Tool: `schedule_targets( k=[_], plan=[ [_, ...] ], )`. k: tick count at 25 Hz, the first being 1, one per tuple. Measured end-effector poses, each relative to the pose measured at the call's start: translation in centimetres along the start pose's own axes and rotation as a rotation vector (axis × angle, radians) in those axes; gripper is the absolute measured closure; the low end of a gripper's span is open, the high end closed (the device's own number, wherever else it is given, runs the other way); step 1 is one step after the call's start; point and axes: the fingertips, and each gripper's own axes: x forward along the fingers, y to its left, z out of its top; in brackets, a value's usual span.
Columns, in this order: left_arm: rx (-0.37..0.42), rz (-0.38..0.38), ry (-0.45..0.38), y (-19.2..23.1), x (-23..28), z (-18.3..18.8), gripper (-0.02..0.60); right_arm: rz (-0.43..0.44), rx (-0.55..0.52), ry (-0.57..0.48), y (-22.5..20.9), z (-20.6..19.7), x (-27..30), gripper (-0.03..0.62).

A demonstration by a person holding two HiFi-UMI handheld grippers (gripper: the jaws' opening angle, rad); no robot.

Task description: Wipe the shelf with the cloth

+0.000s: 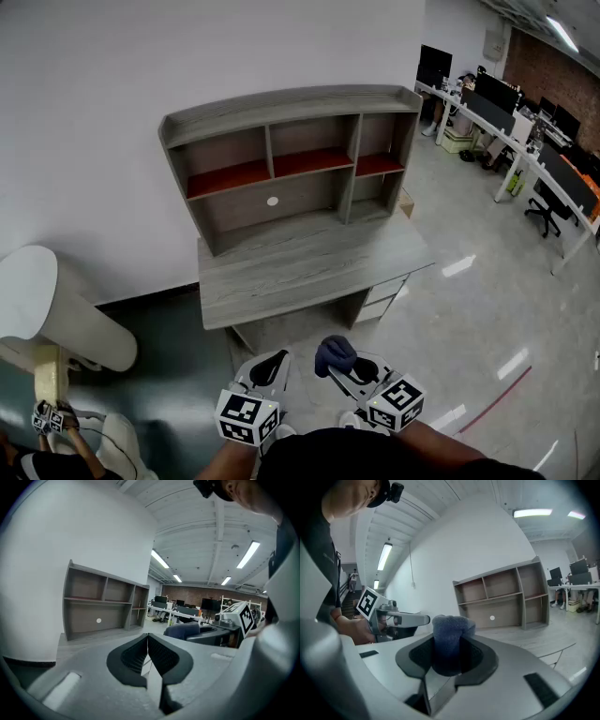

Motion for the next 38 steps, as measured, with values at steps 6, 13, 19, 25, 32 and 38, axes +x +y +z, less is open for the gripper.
schedule_targets(
  k=[6, 13, 19, 25, 32, 38],
  plan=[
    [-0.002, 0.003, 0.004, 0.0, -0.1, 0.0, 0.572, -0.001, -0.005, -0.004, 0.1, 0.3, -0.1, 0.470],
    [-0.003, -0.002, 0.008, -0.4, 0.6, -0.1, 0.572, 0.001, 0.007, -0.005, -0.4, 0.1, -0.4, 0.470],
    [-0.021, 0.001, 0.026, -1.2, 1.4, -0.8, 0.572, -0.023, 0.024, 0.015, -1.7, -0.5, -1.0, 0.462],
    [-0.020, 0.022, 0.023, -2.4, 2.2, -0.8, 0.572, -0.012, 0.024, 0.014, -2.9, -0.5, -2.3, 0.461],
    [-0.013, 0.038, 0.011, -5.0, 4.0, -0.6, 0.572, 0.020, 0.015, 0.018, -4.8, -0.8, -4.3, 0.460],
    [-0.108, 0.062, 0.000, -6.2, 5.1, -0.9, 0.572, 0.050, 0.026, 0.020, -6.5, -1.0, -5.8, 0.457]
  ],
)
